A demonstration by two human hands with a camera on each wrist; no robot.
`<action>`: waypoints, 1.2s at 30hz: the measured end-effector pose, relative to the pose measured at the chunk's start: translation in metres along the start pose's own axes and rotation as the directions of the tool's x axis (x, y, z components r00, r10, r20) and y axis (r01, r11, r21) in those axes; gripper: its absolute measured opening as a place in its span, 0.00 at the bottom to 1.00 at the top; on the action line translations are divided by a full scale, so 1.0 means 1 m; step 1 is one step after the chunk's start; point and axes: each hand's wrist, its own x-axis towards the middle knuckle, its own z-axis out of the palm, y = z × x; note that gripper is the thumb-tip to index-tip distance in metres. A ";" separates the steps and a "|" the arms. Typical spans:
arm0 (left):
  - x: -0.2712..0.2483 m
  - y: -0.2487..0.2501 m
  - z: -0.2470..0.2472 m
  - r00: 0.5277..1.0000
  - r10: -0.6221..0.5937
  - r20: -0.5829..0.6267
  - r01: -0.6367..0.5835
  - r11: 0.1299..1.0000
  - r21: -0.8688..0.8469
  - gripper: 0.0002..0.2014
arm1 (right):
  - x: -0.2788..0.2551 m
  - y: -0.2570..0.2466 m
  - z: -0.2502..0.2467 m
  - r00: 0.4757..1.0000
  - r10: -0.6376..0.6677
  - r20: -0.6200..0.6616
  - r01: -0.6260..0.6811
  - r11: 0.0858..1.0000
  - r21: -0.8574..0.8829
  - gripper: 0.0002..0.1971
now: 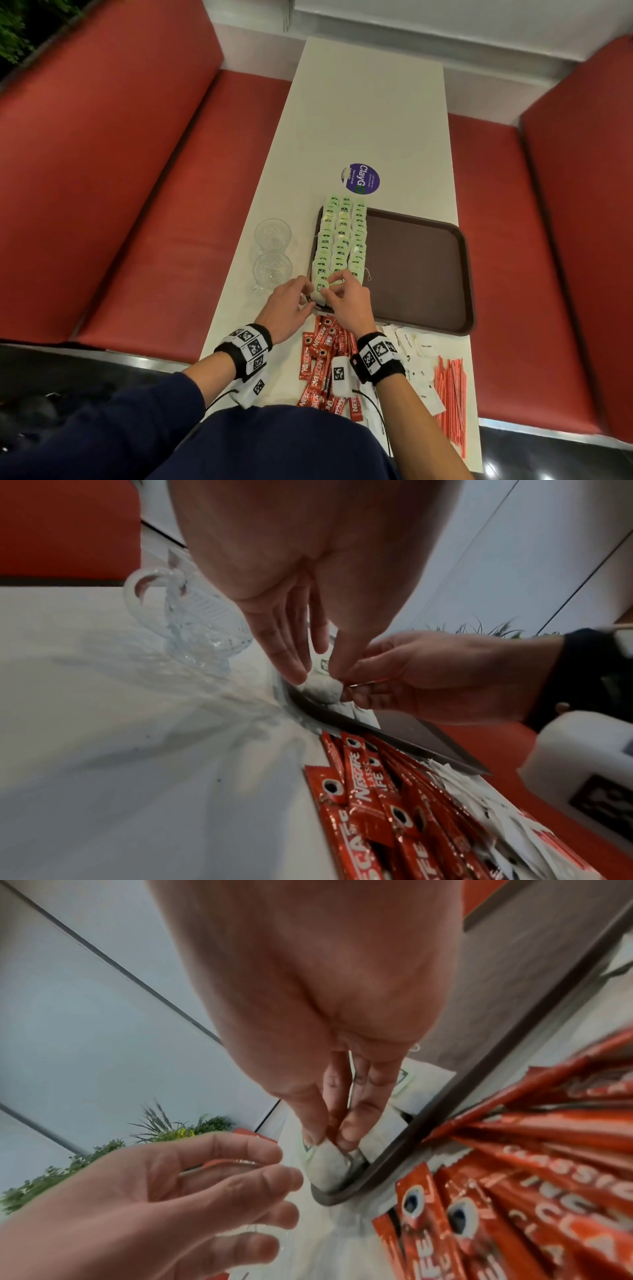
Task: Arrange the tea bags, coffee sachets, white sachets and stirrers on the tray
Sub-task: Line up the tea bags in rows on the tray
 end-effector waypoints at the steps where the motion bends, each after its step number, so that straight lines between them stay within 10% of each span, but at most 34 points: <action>1: 0.000 -0.001 0.001 1.000 0.011 0.001 -0.011 1.000 0.023 0.10 | 0.001 -0.002 0.002 1.000 -0.002 -0.001 0.002 1.000 -0.006 0.10; 10: 0.000 -0.008 0.009 0.989 0.120 0.092 -0.144 0.933 0.329 0.15 | 0.003 0.003 0.008 0.990 -0.123 -0.064 0.103 0.962 -0.253 0.20; 30: 0.000 -0.005 0.013 0.966 0.215 0.146 -0.259 0.756 0.602 0.15 | 0.015 0.010 0.001 0.955 -0.295 0.015 0.255 0.798 -0.546 0.10; 36: 0.003 0.002 0.011 0.969 0.198 0.148 -0.247 0.762 0.598 0.14 | 0.013 0.010 -0.012 0.968 -0.230 -0.100 0.174 0.903 -0.393 0.12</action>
